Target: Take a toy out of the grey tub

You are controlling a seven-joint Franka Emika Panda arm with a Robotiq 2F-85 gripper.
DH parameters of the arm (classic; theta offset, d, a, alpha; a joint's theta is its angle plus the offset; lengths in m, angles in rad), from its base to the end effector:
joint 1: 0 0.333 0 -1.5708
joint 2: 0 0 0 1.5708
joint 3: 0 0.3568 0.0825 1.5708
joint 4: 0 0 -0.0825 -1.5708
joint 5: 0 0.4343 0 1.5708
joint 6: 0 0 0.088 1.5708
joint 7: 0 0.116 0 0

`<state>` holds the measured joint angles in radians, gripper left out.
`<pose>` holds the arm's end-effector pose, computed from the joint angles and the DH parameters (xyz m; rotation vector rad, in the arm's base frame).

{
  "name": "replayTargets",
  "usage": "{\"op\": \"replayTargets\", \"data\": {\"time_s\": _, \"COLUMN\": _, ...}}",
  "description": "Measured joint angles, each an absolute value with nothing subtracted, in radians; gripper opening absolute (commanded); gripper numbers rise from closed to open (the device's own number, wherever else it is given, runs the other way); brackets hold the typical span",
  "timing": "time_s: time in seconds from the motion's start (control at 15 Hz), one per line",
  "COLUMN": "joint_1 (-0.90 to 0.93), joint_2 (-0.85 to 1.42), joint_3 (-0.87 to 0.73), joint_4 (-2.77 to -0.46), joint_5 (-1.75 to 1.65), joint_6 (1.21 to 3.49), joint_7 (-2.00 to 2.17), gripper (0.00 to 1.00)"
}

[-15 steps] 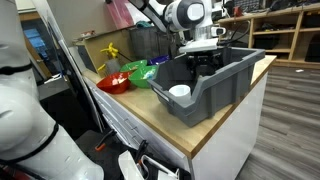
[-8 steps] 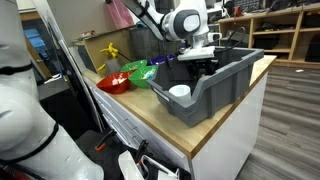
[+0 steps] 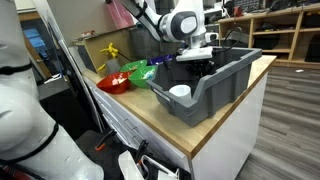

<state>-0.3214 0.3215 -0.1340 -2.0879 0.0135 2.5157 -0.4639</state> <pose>0.5780 -0.2810 0.2734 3.0606 0.0108 0.1274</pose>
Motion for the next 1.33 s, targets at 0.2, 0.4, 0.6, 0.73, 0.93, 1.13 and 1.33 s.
{"op": "replayTargets", "data": {"time_s": 0.2, "joint_1": -0.316, "joint_2": 0.291, "joint_3": -0.146, "joint_4": -2.113, "joint_5": -0.035, "joint_6": 2.512, "joint_7": -0.451, "gripper": 0.0}}
{"op": "replayTargets", "data": {"time_s": 0.4, "joint_1": -0.305, "joint_2": 0.225, "joint_3": -0.175, "joint_4": -2.146, "joint_5": -0.114, "joint_6": 2.475, "joint_7": -0.407, "gripper": 0.0}}
{"op": "replayTargets", "data": {"time_s": 0.6, "joint_1": -0.298, "joint_2": 0.138, "joint_3": -0.183, "joint_4": -2.172, "joint_5": -0.154, "joint_6": 2.406, "joint_7": -0.387, "gripper": 0.0}}
{"op": "replayTargets", "data": {"time_s": 0.73, "joint_1": -0.293, "joint_2": 0.09, "joint_3": -0.184, "joint_4": -2.183, "joint_5": -0.157, "joint_6": 2.375, "joint_7": -0.387, "gripper": 0.26}}
{"op": "replayTargets", "data": {"time_s": 0.93, "joint_1": -0.29, "joint_2": 0.068, "joint_3": -0.184, "joint_4": -2.197, "joint_5": -0.157, "joint_6": 2.375, "joint_7": -0.387, "gripper": 0.4}}
{"op": "replayTargets", "data": {"time_s": 1.13, "joint_1": -0.29, "joint_2": 0.096, "joint_3": -0.187, "joint_4": -2.21, "joint_5": -0.156, "joint_6": 2.401, "joint_7": -0.397, "gripper": 0.63}}
{"op": "replayTargets", "data": {"time_s": 1.33, "joint_1": -0.29, "joint_2": 0.154, "joint_3": -0.187, "joint_4": -2.212, "joint_5": -0.141, "joint_6": 2.47, "joint_7": -0.429, "gripper": 0.84}}
